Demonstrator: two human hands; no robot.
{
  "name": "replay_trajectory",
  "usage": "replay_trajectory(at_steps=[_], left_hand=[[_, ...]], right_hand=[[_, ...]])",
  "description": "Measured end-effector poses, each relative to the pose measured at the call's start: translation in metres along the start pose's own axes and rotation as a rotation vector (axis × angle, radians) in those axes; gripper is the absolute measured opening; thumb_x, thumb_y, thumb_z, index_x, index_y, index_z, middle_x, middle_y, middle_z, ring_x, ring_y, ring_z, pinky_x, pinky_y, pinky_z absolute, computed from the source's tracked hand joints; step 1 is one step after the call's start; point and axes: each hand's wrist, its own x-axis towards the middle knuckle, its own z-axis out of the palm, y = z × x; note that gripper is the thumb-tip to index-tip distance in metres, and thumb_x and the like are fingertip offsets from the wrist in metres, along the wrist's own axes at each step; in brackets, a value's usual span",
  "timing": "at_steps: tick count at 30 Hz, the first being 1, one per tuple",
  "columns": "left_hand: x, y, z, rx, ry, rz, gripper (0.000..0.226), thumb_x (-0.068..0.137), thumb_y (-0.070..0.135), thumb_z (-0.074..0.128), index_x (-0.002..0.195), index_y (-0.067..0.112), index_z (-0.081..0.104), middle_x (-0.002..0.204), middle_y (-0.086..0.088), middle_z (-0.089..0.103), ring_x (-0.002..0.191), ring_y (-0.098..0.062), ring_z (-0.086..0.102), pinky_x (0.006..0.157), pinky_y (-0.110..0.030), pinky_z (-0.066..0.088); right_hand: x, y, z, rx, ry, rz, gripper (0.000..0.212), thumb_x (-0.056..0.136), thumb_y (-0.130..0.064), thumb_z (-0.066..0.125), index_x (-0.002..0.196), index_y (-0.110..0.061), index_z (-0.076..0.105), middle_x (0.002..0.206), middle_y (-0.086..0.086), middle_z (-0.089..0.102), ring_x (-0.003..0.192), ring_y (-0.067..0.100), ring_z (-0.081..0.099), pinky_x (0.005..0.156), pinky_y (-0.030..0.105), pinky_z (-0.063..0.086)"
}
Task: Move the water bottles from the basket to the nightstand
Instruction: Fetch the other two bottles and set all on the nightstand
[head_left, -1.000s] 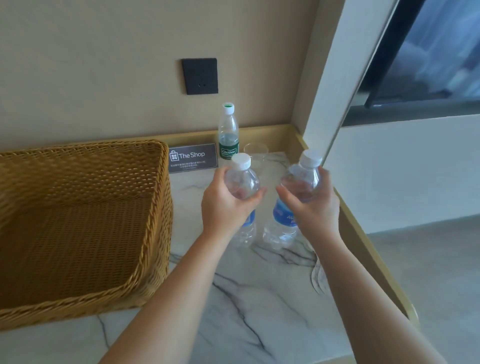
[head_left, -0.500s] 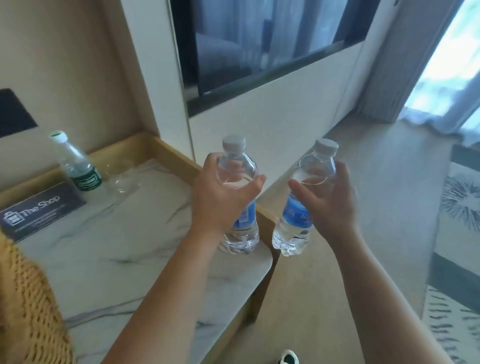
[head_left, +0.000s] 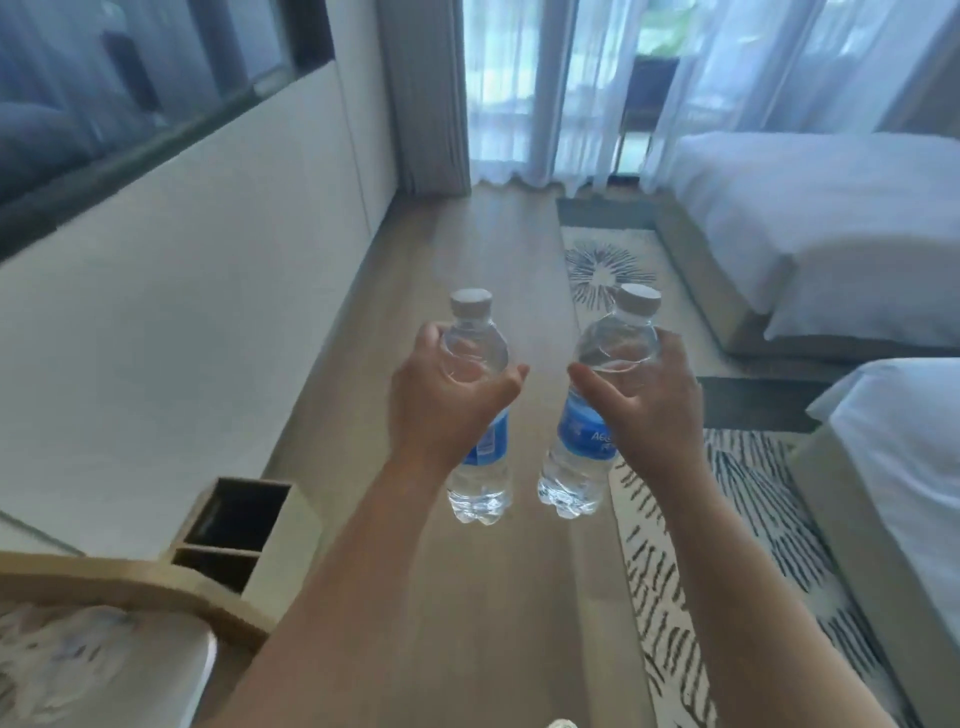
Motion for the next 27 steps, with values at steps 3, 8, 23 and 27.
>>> replay_trajectory(at_steps=[3, 8, 23, 27], left_hand=[[0.021, 0.018, 0.073, 0.043, -0.078, 0.07, 0.058, 0.052, 0.062, 0.071, 0.094, 0.026, 0.055, 0.082, 0.013, 0.069, 0.076, -0.007, 0.068, 0.075, -0.037, 0.056], [0.041, 0.036, 0.175, 0.088, -0.204, 0.176, 0.056, 0.055, 0.065, 0.071, 0.095, 0.031, 0.05, 0.08, 0.016, 0.066, 0.07, -0.006, 0.066, 0.069, -0.03, 0.054], [0.177, 0.011, 0.378, 0.04, -0.434, 0.253, 0.066, 0.061, 0.059, 0.077, 0.109, 0.02, 0.055, 0.094, 0.003, 0.07, 0.081, -0.015, 0.067, 0.073, -0.03, 0.052], [0.257, 0.003, 0.434, 0.039, -0.478, 0.298, 0.067, 0.063, 0.054, 0.081, 0.112, 0.017, 0.054, 0.09, 0.007, 0.068, 0.074, -0.009, 0.065, 0.066, -0.02, 0.047]], right_hand=[[0.033, 0.035, -0.047, -0.065, 0.066, 0.038, 0.067, 0.058, -0.062, 0.073, 0.109, -0.025, 0.051, 0.082, -0.021, 0.066, 0.074, -0.01, 0.064, 0.066, 0.006, 0.044], [0.072, 0.095, -0.107, -0.189, 0.163, 0.103, 0.069, 0.062, -0.063, 0.072, 0.113, -0.025, 0.046, 0.084, -0.02, 0.063, 0.075, -0.005, 0.063, 0.068, 0.022, 0.047], [0.216, 0.227, -0.137, -0.288, 0.354, 0.301, 0.06, 0.062, -0.065, 0.066, 0.108, -0.038, 0.037, 0.094, -0.011, 0.063, 0.08, 0.0, 0.062, 0.062, 0.009, 0.038], [0.287, 0.259, -0.115, -0.306, 0.413, 0.33, 0.063, 0.064, -0.062, 0.068, 0.112, -0.033, 0.04, 0.091, -0.013, 0.061, 0.078, -0.003, 0.06, 0.062, 0.01, 0.039]])
